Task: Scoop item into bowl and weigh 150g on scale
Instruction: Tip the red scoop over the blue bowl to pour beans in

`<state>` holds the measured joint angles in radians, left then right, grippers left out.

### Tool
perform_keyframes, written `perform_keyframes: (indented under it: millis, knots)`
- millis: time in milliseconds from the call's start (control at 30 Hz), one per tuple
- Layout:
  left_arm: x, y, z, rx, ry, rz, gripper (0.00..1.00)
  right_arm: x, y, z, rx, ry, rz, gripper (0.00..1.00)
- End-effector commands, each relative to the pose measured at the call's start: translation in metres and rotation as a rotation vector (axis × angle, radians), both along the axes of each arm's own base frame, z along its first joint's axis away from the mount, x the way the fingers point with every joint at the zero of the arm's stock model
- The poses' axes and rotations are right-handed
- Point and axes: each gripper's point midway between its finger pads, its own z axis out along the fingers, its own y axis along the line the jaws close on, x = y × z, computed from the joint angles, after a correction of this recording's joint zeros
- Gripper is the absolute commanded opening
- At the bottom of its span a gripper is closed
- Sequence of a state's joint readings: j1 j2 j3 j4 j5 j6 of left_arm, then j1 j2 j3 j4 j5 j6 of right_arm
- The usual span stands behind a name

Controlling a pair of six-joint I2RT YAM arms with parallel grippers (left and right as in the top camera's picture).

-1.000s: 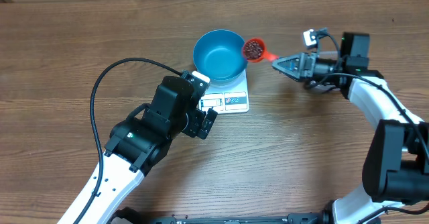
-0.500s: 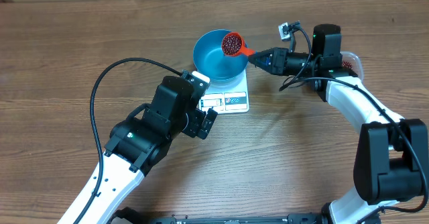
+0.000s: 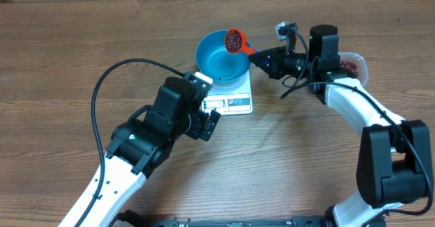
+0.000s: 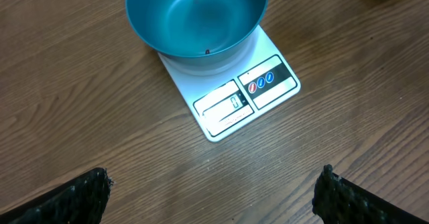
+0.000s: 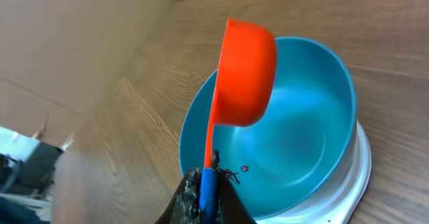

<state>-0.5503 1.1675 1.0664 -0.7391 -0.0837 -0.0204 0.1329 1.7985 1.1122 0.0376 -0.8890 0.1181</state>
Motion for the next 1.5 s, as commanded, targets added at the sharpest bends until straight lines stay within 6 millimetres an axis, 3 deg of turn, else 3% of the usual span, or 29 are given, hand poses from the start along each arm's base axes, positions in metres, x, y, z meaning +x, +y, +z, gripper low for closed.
perform_keyframes:
  millis: [0,867,1467]
  knots:
    - [0.0,-0.001,-0.004,0.005,0.007,0.006,0.99,0.001,0.002,0.001,-0.043,-0.104,0.04,0.04]
    - [0.0,-0.001,-0.004,0.005,0.007,0.006,0.99,-0.006,0.004,-0.007,-0.272,-0.539,0.251,0.04]
    - [0.0,-0.001,-0.004,0.005,0.007,0.006,0.99,0.009,-0.006,-0.013,-0.488,-0.799,0.298,0.04]
